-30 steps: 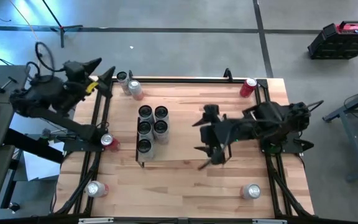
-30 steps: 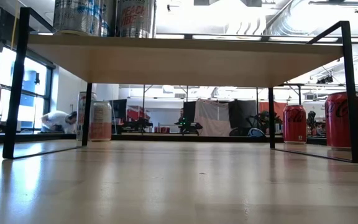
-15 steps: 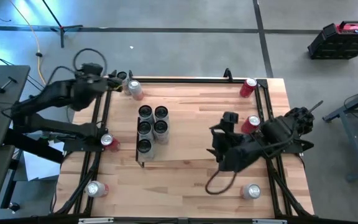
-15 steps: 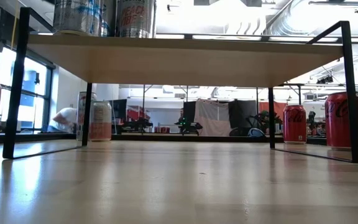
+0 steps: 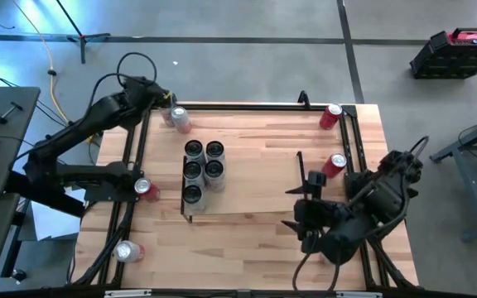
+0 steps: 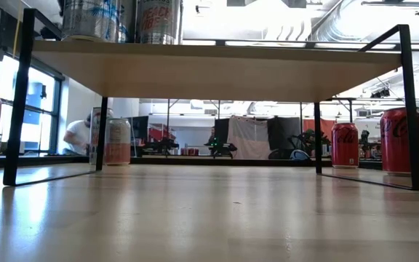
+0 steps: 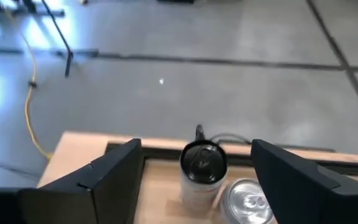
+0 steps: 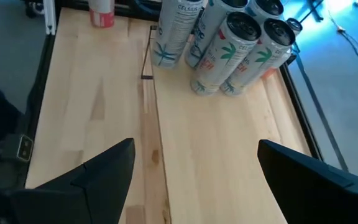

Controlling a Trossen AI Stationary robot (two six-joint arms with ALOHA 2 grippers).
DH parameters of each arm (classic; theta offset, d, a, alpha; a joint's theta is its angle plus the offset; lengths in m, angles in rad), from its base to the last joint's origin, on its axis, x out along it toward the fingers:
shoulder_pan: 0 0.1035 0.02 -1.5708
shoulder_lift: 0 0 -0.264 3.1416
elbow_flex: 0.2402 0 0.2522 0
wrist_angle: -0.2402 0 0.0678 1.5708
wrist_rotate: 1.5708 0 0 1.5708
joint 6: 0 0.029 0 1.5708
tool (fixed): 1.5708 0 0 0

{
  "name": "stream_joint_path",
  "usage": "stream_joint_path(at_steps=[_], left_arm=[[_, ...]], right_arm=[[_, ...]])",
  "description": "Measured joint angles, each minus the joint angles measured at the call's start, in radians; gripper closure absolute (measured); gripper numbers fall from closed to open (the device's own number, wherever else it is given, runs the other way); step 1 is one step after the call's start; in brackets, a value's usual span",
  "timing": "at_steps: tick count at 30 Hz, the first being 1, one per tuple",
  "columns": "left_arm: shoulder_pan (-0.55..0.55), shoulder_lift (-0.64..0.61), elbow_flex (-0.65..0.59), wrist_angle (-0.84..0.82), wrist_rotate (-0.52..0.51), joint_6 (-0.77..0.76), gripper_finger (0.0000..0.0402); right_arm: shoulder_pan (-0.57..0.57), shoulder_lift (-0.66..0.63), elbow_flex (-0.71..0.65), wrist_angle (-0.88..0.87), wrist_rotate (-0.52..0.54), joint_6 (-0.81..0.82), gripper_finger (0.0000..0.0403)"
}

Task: Place canned beverage on shelf
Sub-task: Put the white pink soda can aligned with the other white pink soda cans on the shelf

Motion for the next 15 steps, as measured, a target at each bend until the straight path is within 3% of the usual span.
stream_joint_path(at_steps=[7, 15], left_arm=[[0.111, 0.028, -0.113, 0.081, 0.105, -0.071, 0.0086], [0.117, 0.029, -0.26, 0.296, 0.104, -0.077, 0.0085]], right_arm=[[0.023, 0.029, 0.0, -0.004, 0.01, 0.054, 0.008], [0.008, 0.055, 0.0, -0.008, 0.03, 0.004, 0.008]])
